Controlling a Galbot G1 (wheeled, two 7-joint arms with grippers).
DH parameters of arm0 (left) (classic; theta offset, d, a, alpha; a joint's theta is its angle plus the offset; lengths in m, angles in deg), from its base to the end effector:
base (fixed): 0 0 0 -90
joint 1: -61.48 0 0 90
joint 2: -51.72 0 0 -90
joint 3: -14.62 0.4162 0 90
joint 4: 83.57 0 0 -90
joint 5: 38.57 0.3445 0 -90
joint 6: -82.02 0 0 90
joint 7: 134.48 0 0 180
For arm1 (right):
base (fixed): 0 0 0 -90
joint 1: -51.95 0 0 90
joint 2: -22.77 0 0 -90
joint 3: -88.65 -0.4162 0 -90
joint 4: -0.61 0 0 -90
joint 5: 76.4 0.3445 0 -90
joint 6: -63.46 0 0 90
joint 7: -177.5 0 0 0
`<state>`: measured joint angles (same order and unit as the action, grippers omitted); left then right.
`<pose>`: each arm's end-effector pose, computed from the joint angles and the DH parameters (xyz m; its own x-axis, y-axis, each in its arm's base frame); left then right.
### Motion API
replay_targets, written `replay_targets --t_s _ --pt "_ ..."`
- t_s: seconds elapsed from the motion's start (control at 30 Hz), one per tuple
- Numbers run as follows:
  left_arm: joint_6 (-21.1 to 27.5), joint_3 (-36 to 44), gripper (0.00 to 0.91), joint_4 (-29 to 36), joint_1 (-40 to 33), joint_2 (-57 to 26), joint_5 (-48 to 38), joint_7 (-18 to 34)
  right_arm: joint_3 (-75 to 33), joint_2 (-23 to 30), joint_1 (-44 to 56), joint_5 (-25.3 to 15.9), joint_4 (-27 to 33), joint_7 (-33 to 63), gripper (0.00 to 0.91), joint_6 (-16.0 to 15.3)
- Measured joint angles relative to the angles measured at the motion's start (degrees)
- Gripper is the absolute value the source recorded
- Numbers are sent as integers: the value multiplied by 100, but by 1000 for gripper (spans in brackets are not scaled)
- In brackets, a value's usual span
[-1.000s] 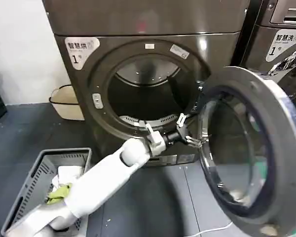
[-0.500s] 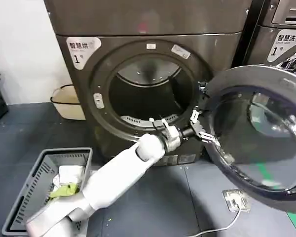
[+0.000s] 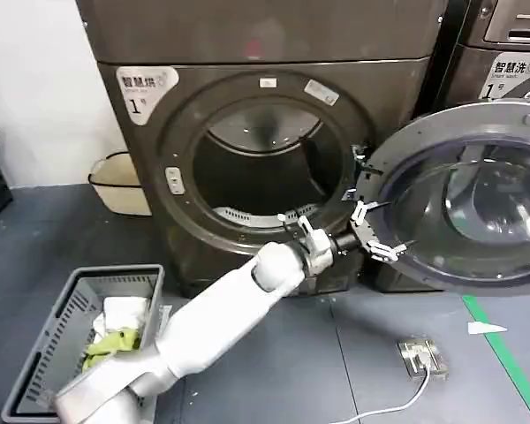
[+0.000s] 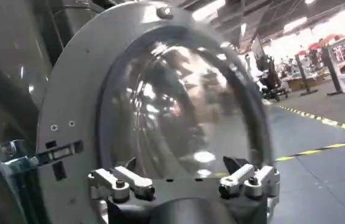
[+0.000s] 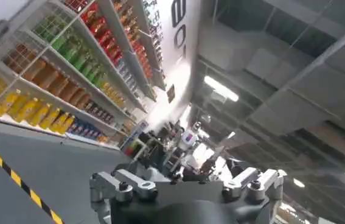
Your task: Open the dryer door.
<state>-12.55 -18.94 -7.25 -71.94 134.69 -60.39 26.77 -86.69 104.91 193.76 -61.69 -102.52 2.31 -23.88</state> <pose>0.4974 -0.2159 -0.2564 -0.3293 0.9391 -0.0979 0.8760 0.3426 0.3396 -0.2103 -0.3775 -0.2001 -0.2891 0.9253 -0.2455 0.7981 0.0913 -0.5956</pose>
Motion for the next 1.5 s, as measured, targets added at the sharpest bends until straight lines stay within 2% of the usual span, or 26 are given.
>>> replay_targets --t_s 0.2,0.33,0.53,0.7,0.93,1.13,1.33,1.5 --pt "81 -11 907 169 79 -102 1 -48 20 -16 -23 94 -27 -17 907 -121" --pt "395 -70 907 463 197 -277 121 -187 18 -25 -20 196 -91 -38 907 -191" --pt "978 -333 907 1424 502 -892 48 -340 20 -29 -41 219 -203 -65 907 -283" --pt "1571 -630 907 2276 764 -1682 -451 126 47 2 -116 222 -315 -67 907 -390" --pt "2605 -1362 907 3548 1482 -3110 -1708 1191 69 1 -210 212 -455 -83 907 -558" --pt "3408 -2460 907 4384 2485 -4277 -2925 2388 171 -29 -292 288 -494 -90 907 -568" --pt "4069 -3389 907 4582 3345 -4899 -3988 3702 293 -89 -368 290 -478 -89 907 -569" --pt "4686 -4028 907 4513 3759 -5174 -5149 4796 450 -188 -469 279 -508 -89 907 -596"
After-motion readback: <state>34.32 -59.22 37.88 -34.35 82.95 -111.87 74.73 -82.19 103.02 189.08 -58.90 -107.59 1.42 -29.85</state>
